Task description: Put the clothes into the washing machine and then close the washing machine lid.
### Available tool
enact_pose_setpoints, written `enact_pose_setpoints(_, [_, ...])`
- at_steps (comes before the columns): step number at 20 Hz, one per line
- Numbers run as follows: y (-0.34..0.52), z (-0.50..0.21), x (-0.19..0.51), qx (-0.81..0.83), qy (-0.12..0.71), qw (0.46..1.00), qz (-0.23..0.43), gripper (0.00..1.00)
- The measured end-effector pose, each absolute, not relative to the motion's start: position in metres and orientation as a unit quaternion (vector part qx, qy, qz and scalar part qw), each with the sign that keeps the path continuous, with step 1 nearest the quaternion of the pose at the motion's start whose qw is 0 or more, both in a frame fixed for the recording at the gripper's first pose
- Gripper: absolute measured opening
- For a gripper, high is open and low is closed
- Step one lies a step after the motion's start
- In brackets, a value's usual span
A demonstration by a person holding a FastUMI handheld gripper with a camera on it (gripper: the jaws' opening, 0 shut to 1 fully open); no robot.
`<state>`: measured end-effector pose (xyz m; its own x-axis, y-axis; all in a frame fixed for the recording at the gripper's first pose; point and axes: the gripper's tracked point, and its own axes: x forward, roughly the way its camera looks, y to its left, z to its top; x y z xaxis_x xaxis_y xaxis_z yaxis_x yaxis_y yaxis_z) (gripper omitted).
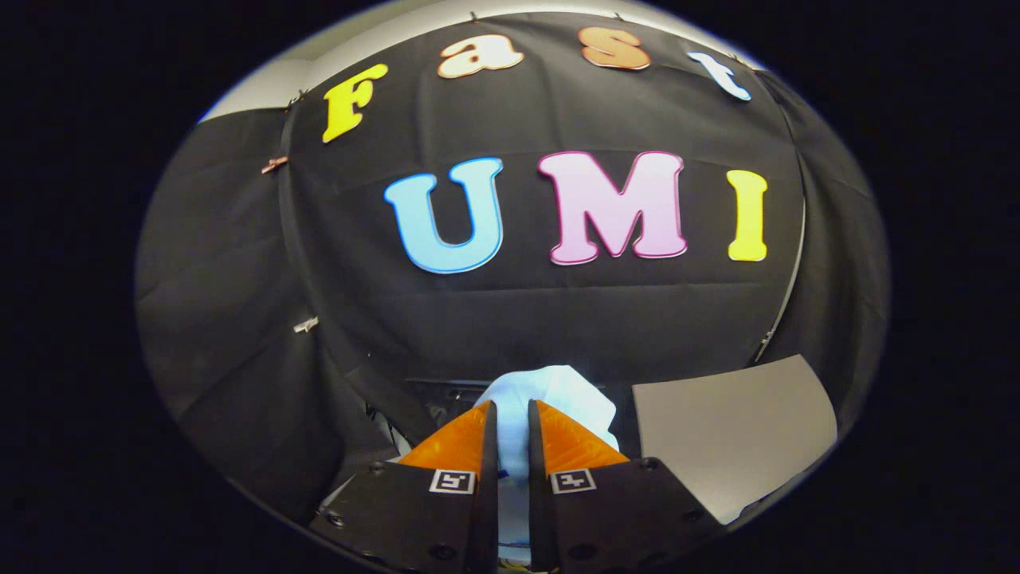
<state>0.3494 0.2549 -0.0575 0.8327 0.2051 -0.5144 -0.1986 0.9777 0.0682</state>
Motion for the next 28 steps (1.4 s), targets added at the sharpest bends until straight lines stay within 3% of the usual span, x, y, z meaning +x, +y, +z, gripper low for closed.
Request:
enact_pose_setpoints(13, [0.309, -0.286, 0.383, -0.04, 0.368, 0.923, 0.103, 0.2])
enact_pose_setpoints(18, [0.3, -0.332, 0.389, -0.074, 0.386, 0.913, 0.107, 0.2])
enact_pose_setpoints(23, [0.309, -0.319, 0.384, -0.046, 0.383, 0.916, 0.108, 0.99])
enact_pose_setpoints(28, [0.313, -0.305, 0.381, -0.055, 0.374, 0.918, 0.122, 0.96])
